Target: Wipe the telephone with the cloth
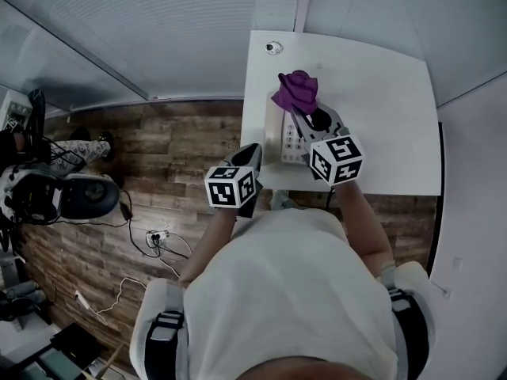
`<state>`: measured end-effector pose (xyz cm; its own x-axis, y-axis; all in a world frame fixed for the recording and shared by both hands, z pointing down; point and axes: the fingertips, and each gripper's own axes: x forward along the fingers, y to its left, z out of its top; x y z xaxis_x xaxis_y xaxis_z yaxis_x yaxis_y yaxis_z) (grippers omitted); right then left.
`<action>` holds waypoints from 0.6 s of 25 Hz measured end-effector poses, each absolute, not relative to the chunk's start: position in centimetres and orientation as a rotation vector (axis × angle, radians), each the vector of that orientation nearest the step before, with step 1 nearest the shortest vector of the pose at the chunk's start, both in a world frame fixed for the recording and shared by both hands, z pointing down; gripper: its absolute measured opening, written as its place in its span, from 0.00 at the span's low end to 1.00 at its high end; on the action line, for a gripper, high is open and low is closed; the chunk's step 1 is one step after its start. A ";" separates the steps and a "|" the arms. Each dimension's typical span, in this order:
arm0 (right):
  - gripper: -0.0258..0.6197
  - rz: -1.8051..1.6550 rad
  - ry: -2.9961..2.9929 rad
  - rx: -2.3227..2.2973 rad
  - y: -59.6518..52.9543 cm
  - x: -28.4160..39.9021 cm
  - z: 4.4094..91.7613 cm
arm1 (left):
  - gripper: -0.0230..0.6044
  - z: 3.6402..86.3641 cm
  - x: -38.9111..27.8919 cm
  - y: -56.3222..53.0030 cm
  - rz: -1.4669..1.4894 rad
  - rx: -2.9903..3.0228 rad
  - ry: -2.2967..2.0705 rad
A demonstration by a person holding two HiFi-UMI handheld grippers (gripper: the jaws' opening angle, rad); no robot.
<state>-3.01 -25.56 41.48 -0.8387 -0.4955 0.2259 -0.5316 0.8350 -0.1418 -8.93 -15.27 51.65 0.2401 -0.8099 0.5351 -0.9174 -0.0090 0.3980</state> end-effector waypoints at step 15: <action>0.18 0.275 -2.757 0.692 -30.6 -7.3 45.6 | 0.07 52.9 -9.3 -18.7 0.218 1.772 -1.614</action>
